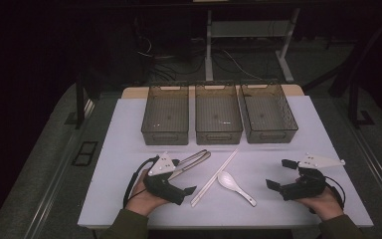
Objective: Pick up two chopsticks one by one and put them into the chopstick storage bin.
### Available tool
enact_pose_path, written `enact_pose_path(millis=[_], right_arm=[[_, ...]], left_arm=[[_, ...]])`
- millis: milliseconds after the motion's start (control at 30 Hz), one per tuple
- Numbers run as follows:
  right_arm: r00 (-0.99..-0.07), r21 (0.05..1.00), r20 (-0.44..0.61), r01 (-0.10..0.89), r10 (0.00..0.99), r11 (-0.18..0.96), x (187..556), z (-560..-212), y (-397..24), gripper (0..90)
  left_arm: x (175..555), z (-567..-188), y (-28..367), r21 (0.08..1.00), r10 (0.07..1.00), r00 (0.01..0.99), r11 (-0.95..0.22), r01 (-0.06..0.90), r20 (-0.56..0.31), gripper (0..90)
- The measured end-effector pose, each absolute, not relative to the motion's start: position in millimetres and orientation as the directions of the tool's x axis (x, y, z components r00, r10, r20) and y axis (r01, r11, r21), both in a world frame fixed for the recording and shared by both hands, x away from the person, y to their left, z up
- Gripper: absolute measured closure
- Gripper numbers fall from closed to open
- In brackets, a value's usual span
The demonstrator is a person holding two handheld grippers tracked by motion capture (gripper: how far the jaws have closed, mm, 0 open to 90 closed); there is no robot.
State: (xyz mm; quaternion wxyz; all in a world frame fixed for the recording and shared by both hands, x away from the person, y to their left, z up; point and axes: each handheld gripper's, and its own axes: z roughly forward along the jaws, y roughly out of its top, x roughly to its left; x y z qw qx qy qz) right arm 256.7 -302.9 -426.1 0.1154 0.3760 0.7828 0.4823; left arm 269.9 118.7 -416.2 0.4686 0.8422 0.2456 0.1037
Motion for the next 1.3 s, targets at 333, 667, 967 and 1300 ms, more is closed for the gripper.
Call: enact_pose_path(millis=[333, 667, 967, 1300], right_arm=[[-0.69, 0.84, 0.184, 0.48, 0.699, 0.252, 257, -427, -302, 0.8], [-0.688, 0.836, 0.187, 0.486, 0.701, 0.254, 257, -427, -302, 0.8], [-0.687, 0.835, 0.188, 0.489, 0.702, 0.254, 257, -427, -302, 0.8], [-0.687, 0.835, 0.186, 0.487, 0.702, 0.256, 257, -428, -302, 0.8]], left_arm=[[273, -417, 108, 0.836, 0.514, 0.856, -0.447, 0.32, -0.053, 1.8], [276, -418, 95, 0.836, 0.515, 0.856, -0.449, 0.316, -0.048, 11.2], [284, -419, 87, 0.843, 0.514, 0.856, -0.432, 0.321, -0.062, 20.7], [292, -418, 73, 0.853, 0.502, 0.86, -0.407, 0.326, -0.089, 34.9]])
